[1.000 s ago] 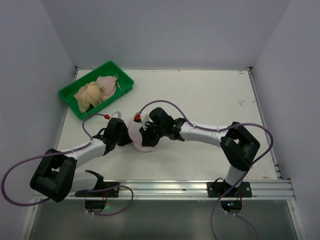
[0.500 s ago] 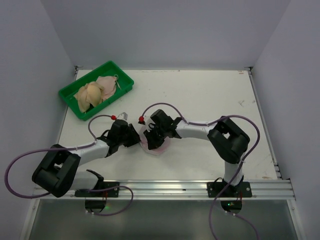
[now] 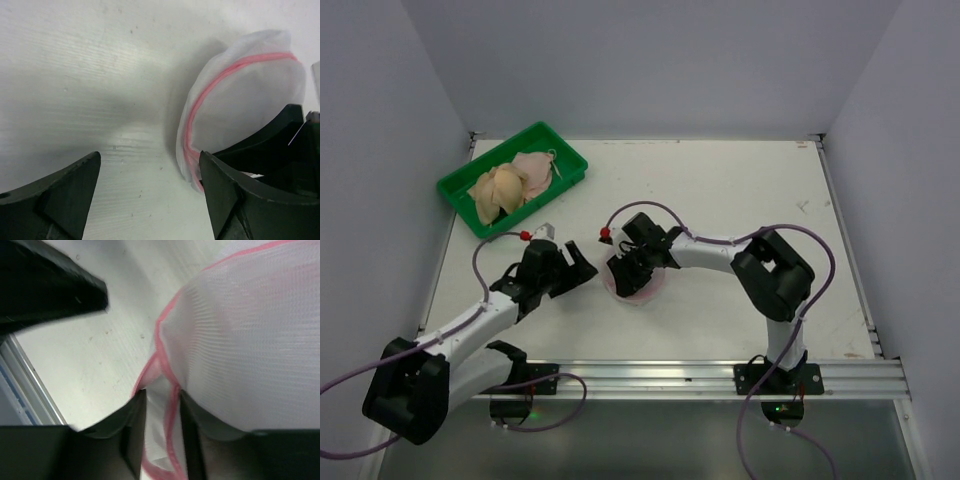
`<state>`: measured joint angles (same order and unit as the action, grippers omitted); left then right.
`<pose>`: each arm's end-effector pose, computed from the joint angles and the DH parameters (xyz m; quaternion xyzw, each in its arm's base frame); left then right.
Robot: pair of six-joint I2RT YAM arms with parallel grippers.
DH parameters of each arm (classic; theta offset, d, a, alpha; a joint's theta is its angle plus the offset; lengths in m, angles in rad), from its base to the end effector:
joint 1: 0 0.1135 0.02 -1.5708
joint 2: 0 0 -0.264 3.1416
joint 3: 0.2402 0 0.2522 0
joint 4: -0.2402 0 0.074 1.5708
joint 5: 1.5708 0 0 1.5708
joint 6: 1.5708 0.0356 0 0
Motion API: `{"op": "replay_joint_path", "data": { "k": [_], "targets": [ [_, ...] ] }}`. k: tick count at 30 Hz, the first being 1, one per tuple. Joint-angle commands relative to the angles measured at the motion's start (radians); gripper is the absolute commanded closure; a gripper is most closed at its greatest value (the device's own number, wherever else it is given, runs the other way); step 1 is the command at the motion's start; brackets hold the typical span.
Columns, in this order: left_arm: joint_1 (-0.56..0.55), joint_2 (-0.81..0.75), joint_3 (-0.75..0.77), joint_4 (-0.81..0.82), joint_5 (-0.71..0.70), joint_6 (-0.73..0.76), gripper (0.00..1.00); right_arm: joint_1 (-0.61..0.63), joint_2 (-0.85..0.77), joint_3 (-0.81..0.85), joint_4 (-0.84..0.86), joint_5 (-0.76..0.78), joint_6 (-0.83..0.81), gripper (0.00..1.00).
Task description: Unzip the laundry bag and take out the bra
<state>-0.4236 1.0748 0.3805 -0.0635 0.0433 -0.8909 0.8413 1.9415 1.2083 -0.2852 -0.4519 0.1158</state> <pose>0.1822 -0.0839 0.1598 -0.2043 0.8953 -0.2573 0.3008 0.2506 0.3037 0.1500 -0.3898 0.8550 0.3137 0.1367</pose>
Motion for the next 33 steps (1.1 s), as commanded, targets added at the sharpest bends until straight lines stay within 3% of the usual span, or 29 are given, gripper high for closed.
{"op": "replay_joint_path", "data": {
  "k": [1, 6, 9, 17, 21, 23, 27, 33],
  "targets": [
    [0.045, -0.088, 0.115, -0.189, -0.086, 0.059, 0.16, -0.004, -0.081, 0.036, -0.069, -0.005, 0.008, 0.61],
    [0.080, -0.136, 0.225, -0.321, -0.134, 0.101, 0.12, -0.004, -0.174, 0.100, -0.138, 0.004, 0.022, 0.48],
    [0.086, -0.162, 0.265, -0.344, -0.146, 0.109, 0.12, -0.004, -0.220, 0.135, -0.167, 0.021, 0.025, 0.33],
    [0.091, -0.211, 0.320, -0.400, -0.175, 0.122, 0.12, -0.002, -0.256, 0.229, -0.249, 0.073, 0.025, 0.21],
    [0.097, -0.228, 0.372, -0.440, -0.213, 0.150, 0.08, -0.028, -0.286, 0.254, -0.262, 0.218, 0.060, 0.13],
    [0.103, -0.230, 0.394, -0.459, -0.246, 0.173, 0.02, -0.105, -0.302, 0.264, -0.262, 0.239, 0.114, 0.10],
    [0.123, -0.223, 0.467, -0.495, -0.299, 0.227, 0.00, -0.267, -0.425, 0.243, -0.256, 0.307, 0.176, 0.01],
    [0.140, -0.268, 0.644, -0.650, -0.396, 0.286, 0.00, -0.520, -0.695, 0.142, -0.255, 0.430, 0.246, 0.01]
  ]
}}
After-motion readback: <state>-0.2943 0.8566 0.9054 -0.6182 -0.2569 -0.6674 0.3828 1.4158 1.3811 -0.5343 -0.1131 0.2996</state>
